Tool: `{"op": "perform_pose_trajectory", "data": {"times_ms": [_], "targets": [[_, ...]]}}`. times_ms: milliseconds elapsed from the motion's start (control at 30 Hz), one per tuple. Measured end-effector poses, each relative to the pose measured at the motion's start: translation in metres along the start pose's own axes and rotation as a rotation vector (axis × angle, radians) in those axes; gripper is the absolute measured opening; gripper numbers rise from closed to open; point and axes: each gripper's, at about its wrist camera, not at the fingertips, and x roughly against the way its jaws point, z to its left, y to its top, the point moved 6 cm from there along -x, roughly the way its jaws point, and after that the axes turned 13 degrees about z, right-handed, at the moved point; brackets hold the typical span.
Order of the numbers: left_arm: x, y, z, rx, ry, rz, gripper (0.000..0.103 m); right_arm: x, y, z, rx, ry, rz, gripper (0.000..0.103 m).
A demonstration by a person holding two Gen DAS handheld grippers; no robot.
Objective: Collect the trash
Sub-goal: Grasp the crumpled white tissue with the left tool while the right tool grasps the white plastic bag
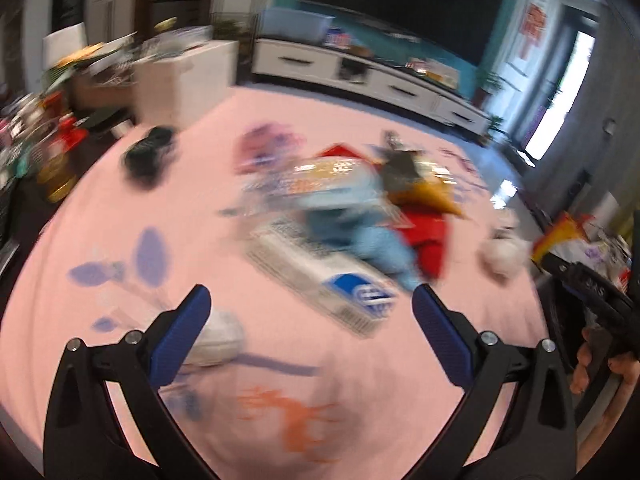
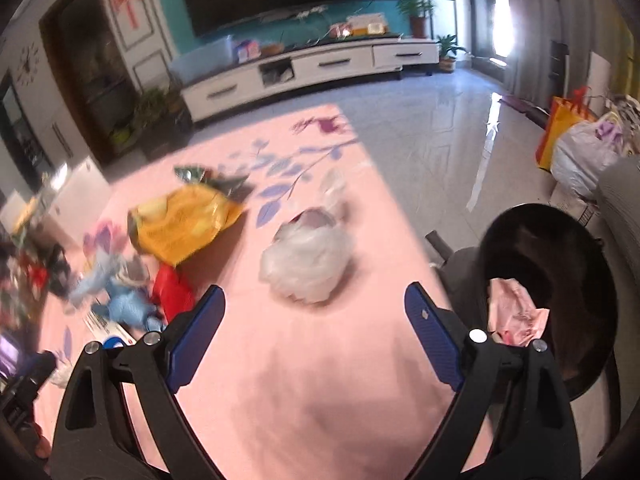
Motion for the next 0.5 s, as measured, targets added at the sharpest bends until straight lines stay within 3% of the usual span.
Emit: {"op": "perform_pose_trajectory", "data": {"times_ms": [133, 233, 500], "targets": [[-0.002, 0.004, 0.040, 0.086, 0.078, 0.006, 0.100, -0.020, -0.004, 0.015, 0.033, -0.036, 0.017, 0.089], [-0.006, 0.007, 0.058, 0.119, 0.068, 0.039, 0.100, -0.029, 0.001, 0.017, 0.025, -0.055, 0.003, 0.089], [-0.032, 0.000, 0.056, 0.100, 0.024, 0.139, 0.100, -0.048, 0.026, 0.020, -0.001, -0.072, -0.022, 0.089]]}}
